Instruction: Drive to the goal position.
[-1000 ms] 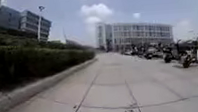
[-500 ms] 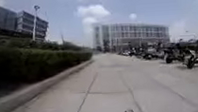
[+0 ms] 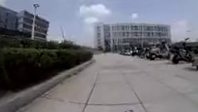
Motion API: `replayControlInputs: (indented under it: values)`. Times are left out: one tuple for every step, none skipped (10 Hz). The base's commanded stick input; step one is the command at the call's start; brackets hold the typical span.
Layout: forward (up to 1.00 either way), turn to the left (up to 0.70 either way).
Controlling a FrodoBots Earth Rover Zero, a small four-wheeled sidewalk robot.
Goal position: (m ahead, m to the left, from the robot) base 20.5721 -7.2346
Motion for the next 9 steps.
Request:
replayControlInputs:
  values:
    - [0.70, -0.27]
    - [0.70, -0.27]
    - [0.70, -0.27]
    - [0.70, -0.27]
    - [0.70, -0.27]
    - [0.70, -0.27]
    - [0.70, -0.27]
    - [0.70, -0.27]
    - [0.70, -0.25]
